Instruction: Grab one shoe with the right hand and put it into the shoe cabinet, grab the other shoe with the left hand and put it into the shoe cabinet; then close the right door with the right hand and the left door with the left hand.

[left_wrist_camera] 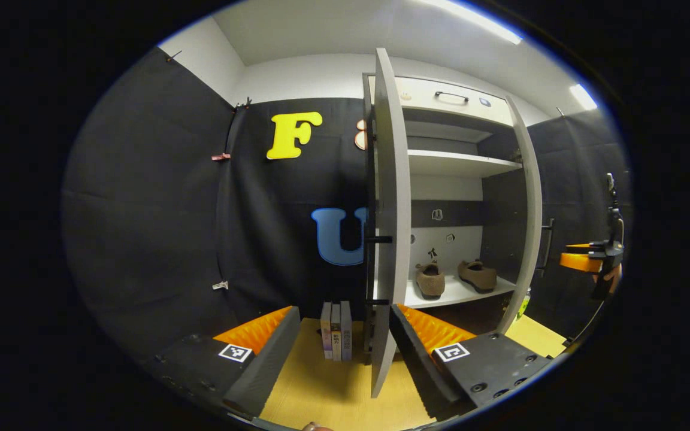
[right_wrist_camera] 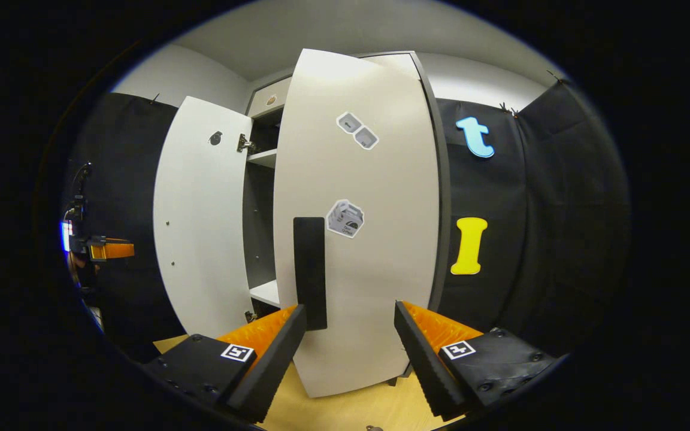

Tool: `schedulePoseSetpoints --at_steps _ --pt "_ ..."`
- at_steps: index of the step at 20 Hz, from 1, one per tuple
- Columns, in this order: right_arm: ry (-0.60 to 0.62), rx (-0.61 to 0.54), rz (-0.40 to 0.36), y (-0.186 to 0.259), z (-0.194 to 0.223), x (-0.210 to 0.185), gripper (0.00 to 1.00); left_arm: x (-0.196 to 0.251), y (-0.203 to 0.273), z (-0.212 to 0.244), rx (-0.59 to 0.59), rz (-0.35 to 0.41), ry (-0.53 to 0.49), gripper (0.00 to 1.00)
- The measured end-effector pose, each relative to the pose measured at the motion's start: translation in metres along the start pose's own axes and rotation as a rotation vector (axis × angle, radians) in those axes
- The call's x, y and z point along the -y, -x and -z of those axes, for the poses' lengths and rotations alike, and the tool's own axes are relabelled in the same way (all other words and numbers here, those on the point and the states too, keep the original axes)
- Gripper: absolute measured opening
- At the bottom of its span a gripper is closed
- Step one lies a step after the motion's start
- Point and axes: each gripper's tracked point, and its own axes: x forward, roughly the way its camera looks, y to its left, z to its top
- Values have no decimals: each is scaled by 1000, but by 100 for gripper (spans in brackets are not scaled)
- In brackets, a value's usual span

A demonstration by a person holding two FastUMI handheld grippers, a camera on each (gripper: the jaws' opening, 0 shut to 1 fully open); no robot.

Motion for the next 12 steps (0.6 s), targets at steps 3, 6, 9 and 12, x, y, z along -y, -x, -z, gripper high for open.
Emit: schedulePoseSetpoints --at_steps 3,6,9,12 --pt "12 -9 37 14 4 5 97 -2 -34 0 7 20 8 95" --pt "19 -16 61 21 7 7 97 0 -57 -2 16 35 4 95" --pt "28 -23 76 23 9 8 97 2 -61 -2 18 49 27 94" --pt "19 -27 64 17 9 5 98 9 -60 -3 21 59 29 93"
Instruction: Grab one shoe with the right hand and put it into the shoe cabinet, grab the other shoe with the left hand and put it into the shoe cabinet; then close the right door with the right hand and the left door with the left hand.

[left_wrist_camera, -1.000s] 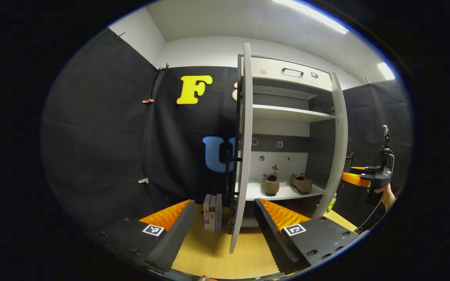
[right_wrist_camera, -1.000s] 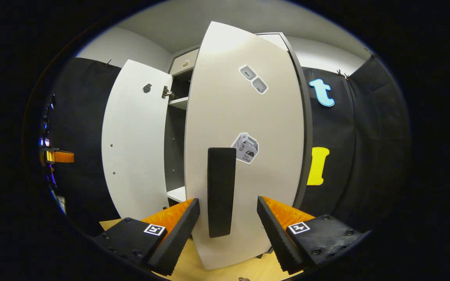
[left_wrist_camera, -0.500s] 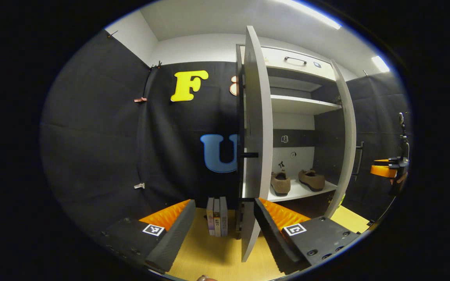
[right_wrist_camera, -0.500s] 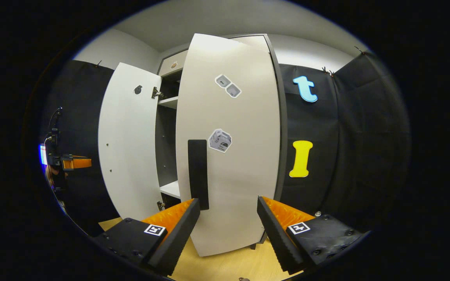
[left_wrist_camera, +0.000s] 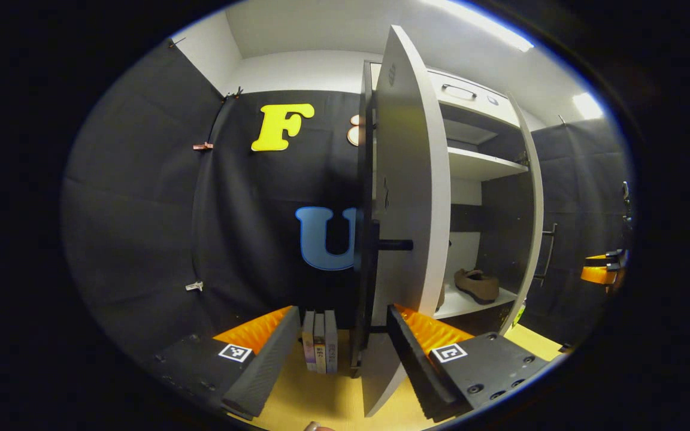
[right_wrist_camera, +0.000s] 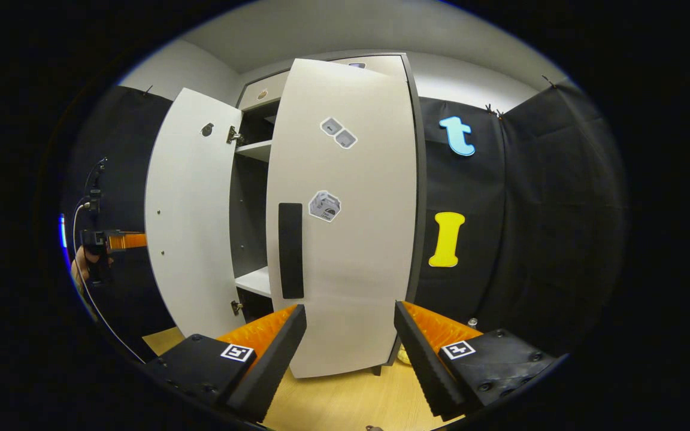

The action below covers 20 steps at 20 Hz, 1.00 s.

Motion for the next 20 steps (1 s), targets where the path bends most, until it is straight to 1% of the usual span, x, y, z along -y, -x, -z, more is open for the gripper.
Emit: schedulePoseSetpoints --at_steps 3,4,5,10,11,12,13,15,16,17,18,19,20 --pt "-11 5 -19 -8 -1 -6 97 12 -2 -1 -1 13 -13 93" --pt "-14 6 -26 -10 -2 -8 97 17 -2 -1 -1 24 -6 89" --pt "-11 5 -33 -12 -1 -9 97 22 -3 1 -4 33 0 93" --pt "-8 -3 -58 -24 1 -7 98 53 -9 -2 5 62 -3 93" --pt "-11 -4 -62 -26 2 -6 97 61 -11 -1 6 67 -1 89" --pt "-15 -4 -66 -28 3 -4 98 69 -13 -1 11 74 1 93" --pt "-19 -6 -72 -29 3 -3 97 77 -16 -1 10 82 0 93" --pt "-23 -8 -78 -32 5 1 97 98 -24 -1 16 106 3 93" --pt "-24 -8 -78 -33 5 2 98 107 -29 -1 16 118 1 89" --pt "-26 -9 -79 -32 6 3 98 117 -34 -3 21 130 -7 89" --pt "-30 -8 -80 -32 6 5 98 127 -40 -4 23 149 -17 93" --pt "-34 -7 -81 -32 6 6 98 140 -44 -3 24 177 -19 89" --pt "-39 -3 -83 -31 6 9 98 153 -48 -1 24 206 -10 93"
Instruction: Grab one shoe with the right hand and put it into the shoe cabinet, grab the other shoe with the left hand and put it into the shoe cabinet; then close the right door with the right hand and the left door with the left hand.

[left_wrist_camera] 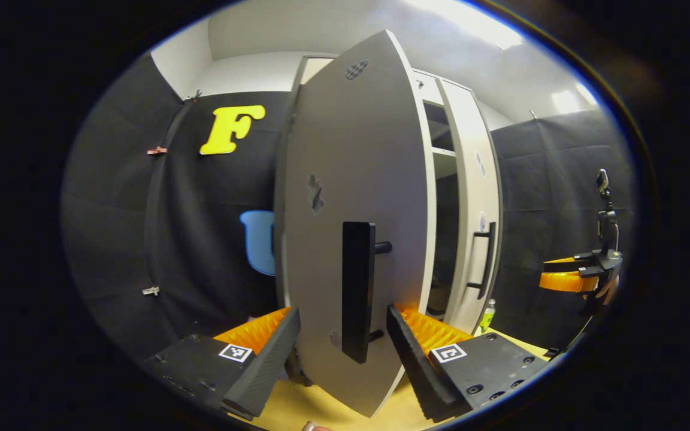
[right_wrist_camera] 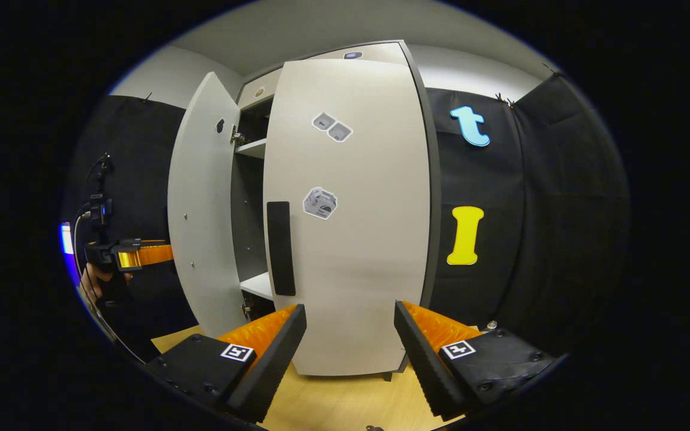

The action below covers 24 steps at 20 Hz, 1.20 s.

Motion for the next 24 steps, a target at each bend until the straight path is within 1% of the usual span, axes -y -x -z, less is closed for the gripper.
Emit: schedulePoseSetpoints --at_steps 1,2,6,7,8,9,10,15,16,17,18,19,20,21,24 --pt "-2 6 2 2 -2 2 98 11 -5 2 -5 31 13 94" --pt "-1 13 3 3 -4 5 98 20 -9 2 -7 46 18 94" --pt "-13 16 7 10 -1 3 98 37 -9 -8 9 69 -23 94" --pt "-9 18 10 13 -1 0 98 42 -7 -9 12 80 -25 92" --pt "-2 23 10 16 -2 -2 98 45 -5 -9 15 88 -25 94" --pt "5 24 10 18 -3 -6 98 47 -2 -10 15 93 -27 92" --pt "9 24 10 18 -2 -7 98 47 1 -11 14 94 -28 94" --pt "9 23 10 29 -2 -21 98 51 20 -5 2 119 -7 94" --pt "4 26 13 32 -2 -24 98 50 23 -5 3 118 -4 94" --pt "-7 29 17 35 -4 -26 97 49 25 -3 1 119 0 92" --pt "-23 34 30 35 -5 -28 98 49 27 -2 -1 119 7 94" --pt "-32 43 37 36 -8 -32 98 49 29 -2 -2 112 20 92" --pt "-39 51 37 35 -11 -38 98 50 32 -3 0 107 31 94" --pt "-49 57 39 35 -13 -44 98 53 33 -5 2 103 39 94" --pt "-71 65 43 27 -17 -60 99 52 37 -8 5 59 13 94"
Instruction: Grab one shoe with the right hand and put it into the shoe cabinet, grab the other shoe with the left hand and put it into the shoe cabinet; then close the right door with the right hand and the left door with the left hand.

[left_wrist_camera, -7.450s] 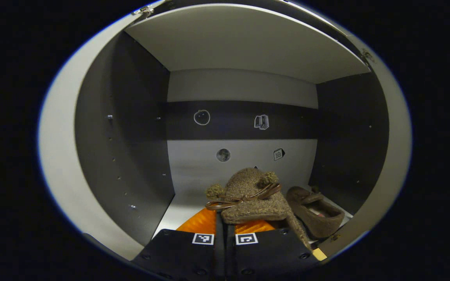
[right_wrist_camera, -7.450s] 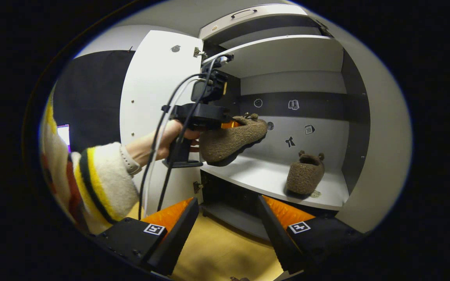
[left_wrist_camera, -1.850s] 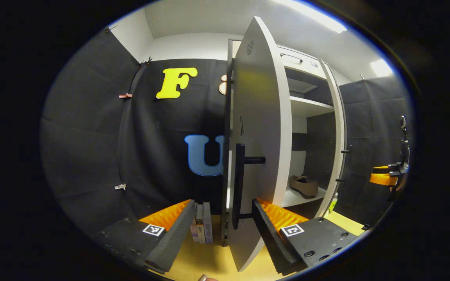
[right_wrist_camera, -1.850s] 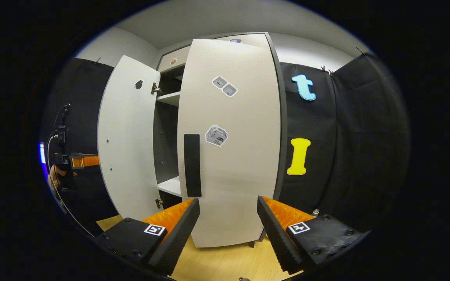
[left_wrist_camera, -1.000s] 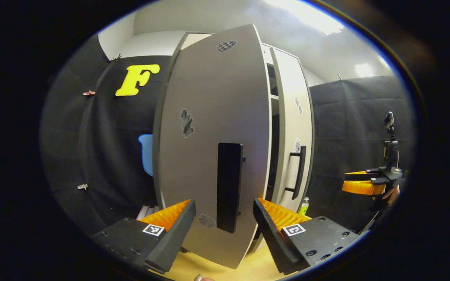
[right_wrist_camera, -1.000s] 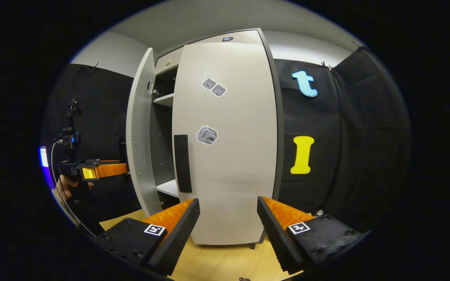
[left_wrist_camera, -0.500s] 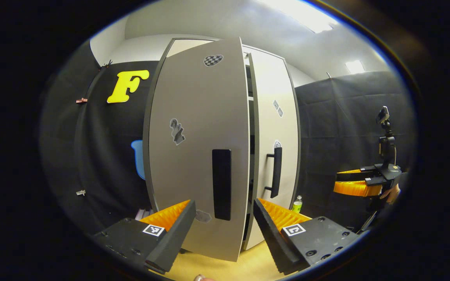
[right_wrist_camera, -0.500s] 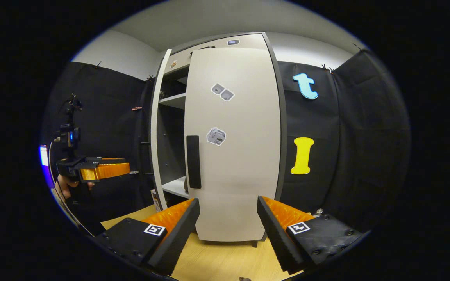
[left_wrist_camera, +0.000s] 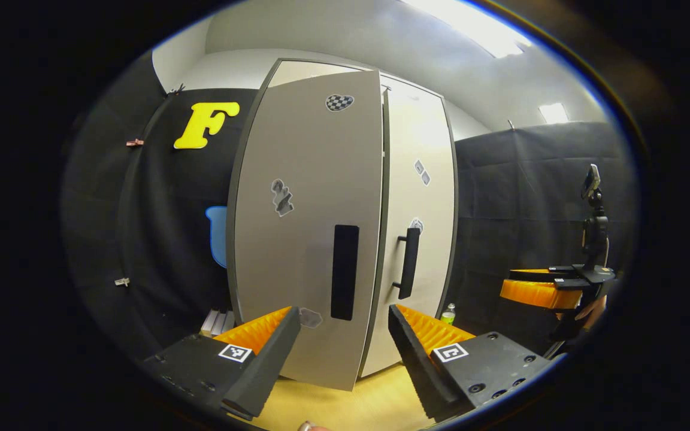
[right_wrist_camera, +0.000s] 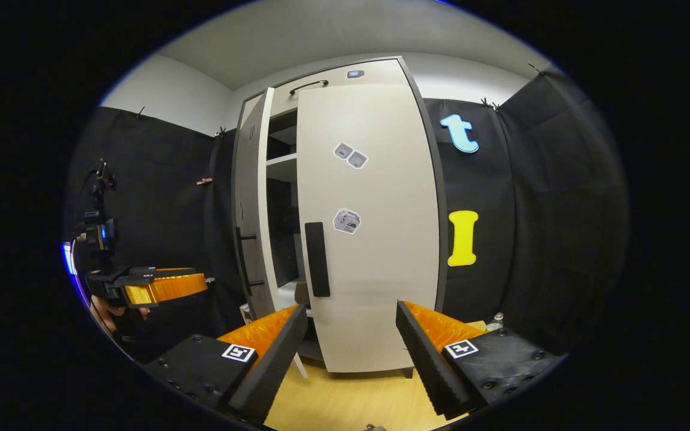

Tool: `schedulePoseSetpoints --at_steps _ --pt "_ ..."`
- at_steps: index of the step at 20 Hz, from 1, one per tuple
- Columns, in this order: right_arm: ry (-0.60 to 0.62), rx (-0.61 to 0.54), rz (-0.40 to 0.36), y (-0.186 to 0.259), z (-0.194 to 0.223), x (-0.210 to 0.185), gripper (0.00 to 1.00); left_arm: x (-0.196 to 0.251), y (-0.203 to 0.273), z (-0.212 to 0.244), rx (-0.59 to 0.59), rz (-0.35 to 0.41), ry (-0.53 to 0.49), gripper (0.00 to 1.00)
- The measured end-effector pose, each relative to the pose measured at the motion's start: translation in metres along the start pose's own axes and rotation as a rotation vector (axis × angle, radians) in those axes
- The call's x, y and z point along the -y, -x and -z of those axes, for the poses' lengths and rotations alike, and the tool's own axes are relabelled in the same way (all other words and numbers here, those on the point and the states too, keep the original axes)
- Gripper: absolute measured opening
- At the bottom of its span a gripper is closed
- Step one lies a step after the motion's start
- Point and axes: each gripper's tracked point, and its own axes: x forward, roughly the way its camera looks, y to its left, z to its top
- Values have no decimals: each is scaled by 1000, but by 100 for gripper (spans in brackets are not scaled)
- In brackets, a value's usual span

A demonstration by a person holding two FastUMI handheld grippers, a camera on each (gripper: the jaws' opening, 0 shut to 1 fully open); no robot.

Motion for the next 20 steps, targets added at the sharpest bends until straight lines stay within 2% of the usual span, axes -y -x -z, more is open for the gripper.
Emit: schedulePoseSetpoints --at_steps 6,9,10,20 --pt "46 21 38 -12 0 -23 99 18 3 8 0 -32 11 94" --pt "46 34 25 -14 -2 -34 99 21 5 11 2 -39 1 92" --pt "46 34 25 -15 -3 -35 99 23 6 12 2 -35 7 94" --pt "58 32 38 -15 0 -31 98 25 3 7 11 -31 5 95"
